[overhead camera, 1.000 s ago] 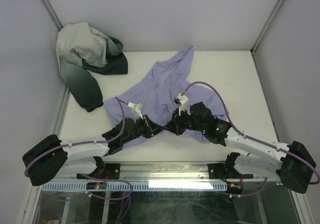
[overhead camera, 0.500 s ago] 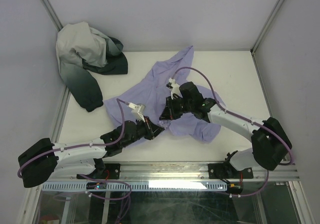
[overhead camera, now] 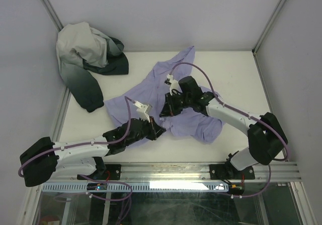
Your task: Zip up the jacket
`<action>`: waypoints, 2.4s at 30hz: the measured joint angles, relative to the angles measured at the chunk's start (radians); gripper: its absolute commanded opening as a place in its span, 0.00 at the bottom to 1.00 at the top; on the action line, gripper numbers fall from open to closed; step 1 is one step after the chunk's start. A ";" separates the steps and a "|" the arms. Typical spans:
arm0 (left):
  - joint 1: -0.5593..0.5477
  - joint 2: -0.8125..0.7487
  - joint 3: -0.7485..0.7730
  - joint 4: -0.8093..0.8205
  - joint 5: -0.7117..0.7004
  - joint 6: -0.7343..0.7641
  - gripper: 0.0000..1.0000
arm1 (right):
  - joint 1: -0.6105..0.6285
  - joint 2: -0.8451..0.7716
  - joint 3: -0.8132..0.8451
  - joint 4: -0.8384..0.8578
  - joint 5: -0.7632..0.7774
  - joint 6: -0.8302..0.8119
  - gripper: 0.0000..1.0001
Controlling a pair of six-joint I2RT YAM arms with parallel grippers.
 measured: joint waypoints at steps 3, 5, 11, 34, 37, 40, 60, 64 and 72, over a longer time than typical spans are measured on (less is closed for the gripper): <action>-0.016 0.004 0.008 -0.052 0.045 0.016 0.00 | -0.026 0.032 0.040 0.024 0.034 -0.017 0.00; -0.044 0.002 0.007 -0.109 0.082 0.024 0.00 | -0.053 0.052 0.077 0.052 0.063 -0.029 0.00; -0.052 -0.113 -0.029 -0.234 0.106 0.016 0.00 | -0.083 0.085 0.139 0.099 0.121 -0.062 0.00; -0.041 -0.310 0.262 -0.986 -0.450 -0.249 0.00 | -0.677 0.047 0.297 0.100 0.203 -0.034 0.00; -0.015 -0.310 0.362 -1.048 -0.537 -0.243 0.00 | -0.781 0.044 0.347 0.071 0.161 -0.001 0.00; 0.001 -0.315 0.460 -1.051 -0.591 -0.231 0.00 | -0.850 0.040 0.380 0.012 0.089 0.038 0.00; 0.022 -0.359 0.297 -0.861 -0.502 -0.053 0.40 | -1.048 -0.394 0.032 -0.019 -0.089 0.055 0.50; 0.022 -0.436 0.304 -0.849 -0.478 -0.010 0.61 | -1.048 -0.513 -0.023 -0.081 -0.036 0.028 0.63; 0.022 -0.609 0.436 -0.857 -0.513 0.118 0.99 | -0.941 -0.805 -0.031 -0.148 0.179 -0.055 0.97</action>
